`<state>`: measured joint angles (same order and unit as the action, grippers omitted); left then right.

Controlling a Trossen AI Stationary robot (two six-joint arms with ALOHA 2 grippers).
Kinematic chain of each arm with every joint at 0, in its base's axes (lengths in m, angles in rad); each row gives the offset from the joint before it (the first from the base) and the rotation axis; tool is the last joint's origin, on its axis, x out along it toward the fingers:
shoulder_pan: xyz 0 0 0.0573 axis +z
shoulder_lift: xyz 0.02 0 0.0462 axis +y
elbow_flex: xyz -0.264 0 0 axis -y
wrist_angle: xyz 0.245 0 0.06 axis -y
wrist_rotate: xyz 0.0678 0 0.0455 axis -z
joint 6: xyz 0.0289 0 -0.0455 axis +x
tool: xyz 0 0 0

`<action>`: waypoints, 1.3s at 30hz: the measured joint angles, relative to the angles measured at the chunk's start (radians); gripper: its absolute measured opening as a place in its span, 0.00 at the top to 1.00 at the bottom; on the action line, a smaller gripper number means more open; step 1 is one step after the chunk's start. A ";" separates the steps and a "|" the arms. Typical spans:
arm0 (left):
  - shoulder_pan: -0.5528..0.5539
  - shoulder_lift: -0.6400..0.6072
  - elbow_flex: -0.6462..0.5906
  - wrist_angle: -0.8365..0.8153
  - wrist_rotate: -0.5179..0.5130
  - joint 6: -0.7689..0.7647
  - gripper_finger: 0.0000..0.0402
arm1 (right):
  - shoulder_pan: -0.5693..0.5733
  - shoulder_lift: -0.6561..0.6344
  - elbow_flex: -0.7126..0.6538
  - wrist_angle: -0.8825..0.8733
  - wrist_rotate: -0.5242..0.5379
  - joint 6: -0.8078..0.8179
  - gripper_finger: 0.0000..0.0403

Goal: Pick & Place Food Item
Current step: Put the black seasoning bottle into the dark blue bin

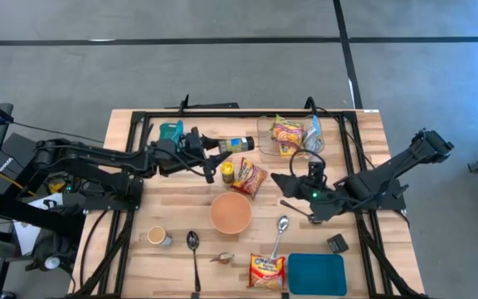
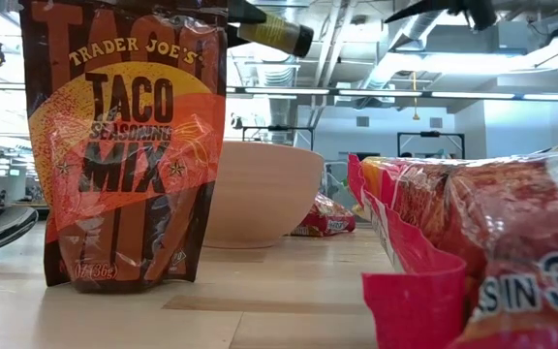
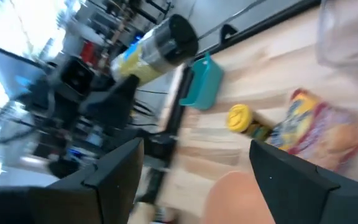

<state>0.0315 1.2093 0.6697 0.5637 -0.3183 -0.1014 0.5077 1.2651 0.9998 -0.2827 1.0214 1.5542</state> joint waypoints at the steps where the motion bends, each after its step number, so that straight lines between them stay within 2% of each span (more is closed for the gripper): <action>1: 0.000 0.005 0.000 0.005 0.000 0.000 0.52 | -0.003 0.000 -0.023 0.067 0.000 0.000 0.29; 8: 0.000 0.010 0.000 -0.003 -0.018 0.000 0.52 | -0.028 -0.001 -0.182 0.507 -0.002 0.000 0.29; 12: 0.000 0.010 0.000 -0.001 -0.026 0.000 0.52 | -0.048 -0.001 -0.239 0.676 -0.003 0.000 0.29; 23: 0.003 0.010 0.000 0.014 -0.103 0.000 0.52 | -0.135 -0.001 -0.244 0.700 -0.004 0.069 0.29; 27: 0.003 0.023 0.001 0.036 -0.110 -0.001 0.52 | -0.177 -0.001 -0.244 0.714 -0.045 0.069 0.29; 32: -0.013 0.092 0.005 0.138 -0.111 -0.010 0.52 | -0.218 -0.001 -0.244 0.719 -0.104 0.062 0.29; 36: -0.034 0.158 0.023 0.162 -0.113 -0.011 0.52 | -0.227 -0.001 -0.244 0.717 -0.107 0.061 0.29; 39: -0.049 0.202 0.049 0.189 -0.153 -0.011 0.51 | -0.227 -0.001 -0.244 0.713 -0.108 0.061 0.29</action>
<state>-0.0177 1.4112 0.7184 0.7526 -0.4712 -0.1124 0.2802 1.2644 0.7563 0.4305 0.9134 1.6155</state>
